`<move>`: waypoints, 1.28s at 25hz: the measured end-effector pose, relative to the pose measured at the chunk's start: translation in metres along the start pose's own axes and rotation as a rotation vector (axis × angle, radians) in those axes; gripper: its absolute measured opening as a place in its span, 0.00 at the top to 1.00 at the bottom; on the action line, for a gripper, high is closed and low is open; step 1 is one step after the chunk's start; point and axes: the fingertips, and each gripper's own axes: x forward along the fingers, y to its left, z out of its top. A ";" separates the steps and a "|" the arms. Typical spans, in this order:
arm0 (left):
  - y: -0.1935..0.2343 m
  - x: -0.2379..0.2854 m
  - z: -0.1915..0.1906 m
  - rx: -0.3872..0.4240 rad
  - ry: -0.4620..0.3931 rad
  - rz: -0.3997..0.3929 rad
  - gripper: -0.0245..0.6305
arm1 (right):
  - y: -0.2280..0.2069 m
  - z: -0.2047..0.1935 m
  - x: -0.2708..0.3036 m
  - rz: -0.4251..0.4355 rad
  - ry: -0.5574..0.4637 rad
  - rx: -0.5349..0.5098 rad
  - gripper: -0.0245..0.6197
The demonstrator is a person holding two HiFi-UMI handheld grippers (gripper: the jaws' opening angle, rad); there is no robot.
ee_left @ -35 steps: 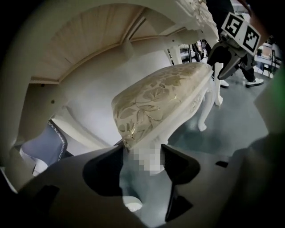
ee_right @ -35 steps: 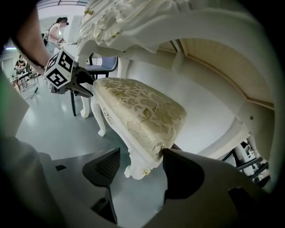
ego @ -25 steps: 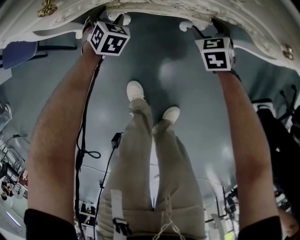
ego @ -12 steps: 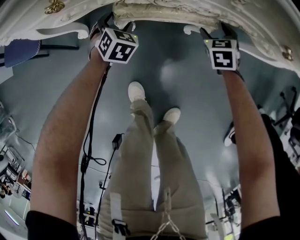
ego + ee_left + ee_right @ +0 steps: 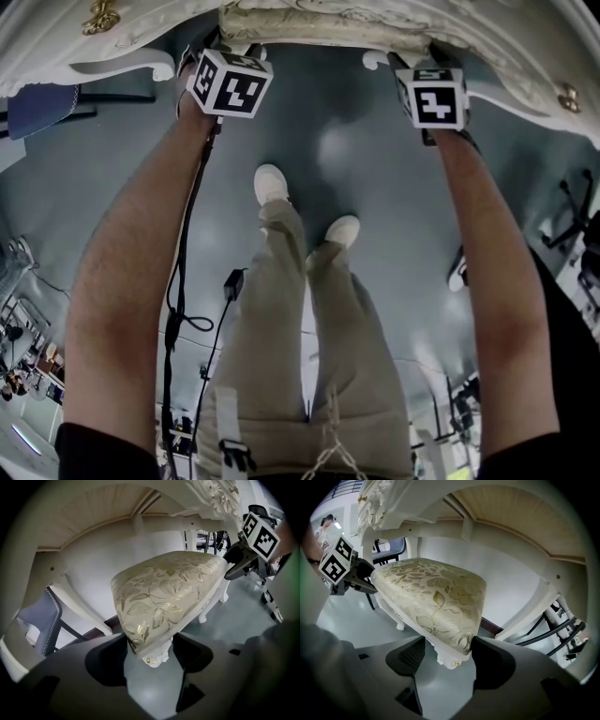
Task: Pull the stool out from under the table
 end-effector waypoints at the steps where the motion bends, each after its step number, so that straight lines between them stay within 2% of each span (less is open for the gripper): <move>1: 0.000 -0.001 -0.002 0.003 0.004 0.001 0.51 | 0.002 -0.003 -0.002 -0.002 0.005 0.004 0.50; 7: -0.008 -0.016 -0.018 0.039 0.031 0.007 0.51 | 0.018 -0.024 -0.020 -0.003 0.009 0.019 0.50; 20: -0.038 -0.051 -0.067 0.000 0.059 -0.001 0.51 | 0.049 -0.063 -0.048 0.023 0.027 0.004 0.50; 32: -0.041 -0.049 -0.067 -0.030 0.100 -0.030 0.51 | 0.042 -0.057 -0.044 0.052 0.073 -0.010 0.50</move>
